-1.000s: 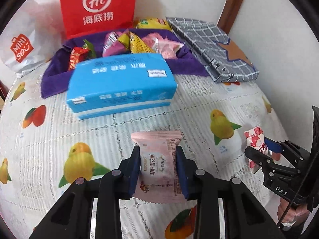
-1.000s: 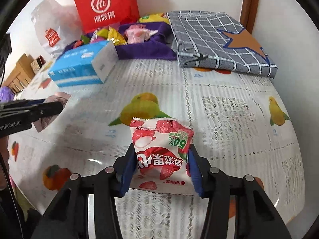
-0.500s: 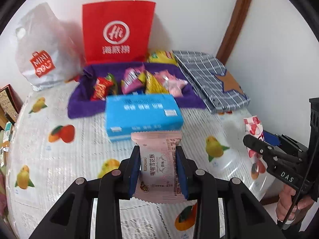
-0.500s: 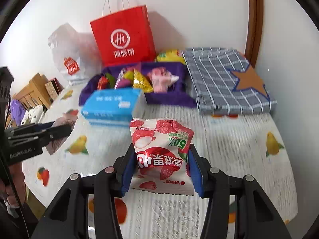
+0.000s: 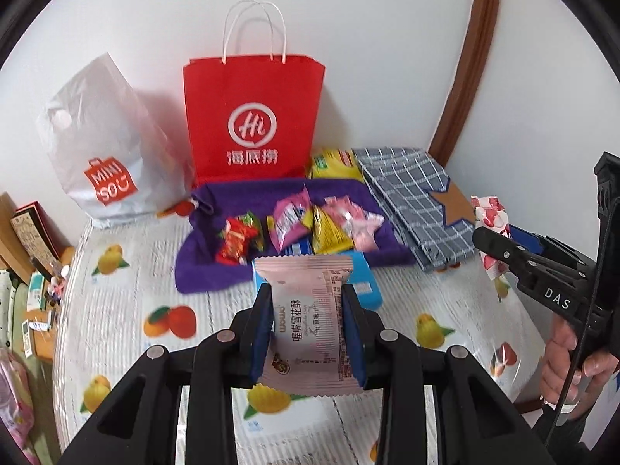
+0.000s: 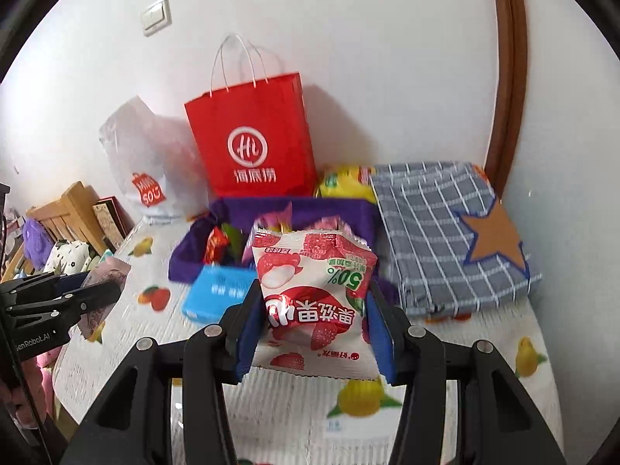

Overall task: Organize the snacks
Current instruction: 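Carry both held packets up over the purple towel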

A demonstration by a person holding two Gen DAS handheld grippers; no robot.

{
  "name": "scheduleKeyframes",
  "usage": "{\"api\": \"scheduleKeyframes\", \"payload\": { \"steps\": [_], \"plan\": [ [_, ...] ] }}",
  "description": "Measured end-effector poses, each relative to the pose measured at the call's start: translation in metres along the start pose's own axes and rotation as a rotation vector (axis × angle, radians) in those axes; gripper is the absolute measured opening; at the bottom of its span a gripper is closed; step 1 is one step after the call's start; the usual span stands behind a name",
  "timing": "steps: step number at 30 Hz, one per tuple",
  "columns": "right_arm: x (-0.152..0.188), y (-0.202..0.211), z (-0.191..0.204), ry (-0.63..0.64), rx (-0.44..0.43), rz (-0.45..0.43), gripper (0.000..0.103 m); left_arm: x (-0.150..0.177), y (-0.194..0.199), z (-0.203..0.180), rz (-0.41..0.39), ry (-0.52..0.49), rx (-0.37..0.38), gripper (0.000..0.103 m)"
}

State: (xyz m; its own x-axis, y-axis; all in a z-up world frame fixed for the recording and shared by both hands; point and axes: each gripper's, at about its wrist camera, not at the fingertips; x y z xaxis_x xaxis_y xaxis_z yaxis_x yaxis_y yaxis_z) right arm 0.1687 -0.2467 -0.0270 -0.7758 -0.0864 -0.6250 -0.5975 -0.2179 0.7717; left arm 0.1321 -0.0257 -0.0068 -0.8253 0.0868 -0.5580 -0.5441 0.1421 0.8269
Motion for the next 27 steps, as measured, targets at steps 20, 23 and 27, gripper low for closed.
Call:
{"api": "scheduleKeyframes", "payload": {
  "steps": [20,23,27],
  "plan": [
    [-0.104,-0.051,0.018,0.027,-0.041,-0.024,0.049,-0.084,-0.027,0.044,-0.024,0.056,-0.027,0.032],
    [-0.118,-0.067,0.016,0.025,-0.037,-0.015,0.049,-0.099,-0.04,0.051,-0.013,0.061,-0.026,0.032],
    [-0.132,-0.092,0.011,0.027,-0.023,0.017,0.05,-0.12,-0.067,0.061,0.022,0.077,-0.02,0.033]
  ]
}}
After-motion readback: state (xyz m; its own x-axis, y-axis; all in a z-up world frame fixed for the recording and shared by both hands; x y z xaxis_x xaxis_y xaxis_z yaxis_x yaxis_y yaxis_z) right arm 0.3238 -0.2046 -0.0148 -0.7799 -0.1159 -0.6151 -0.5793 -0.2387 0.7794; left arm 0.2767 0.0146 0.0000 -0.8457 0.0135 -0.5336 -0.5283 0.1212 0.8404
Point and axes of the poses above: each gripper's, at about its wrist camera, not at the fingertips, and y roughly against the way its jaws point, z to its left, x to its underside, and after that the axes turned 15 degrees about z, right-handed
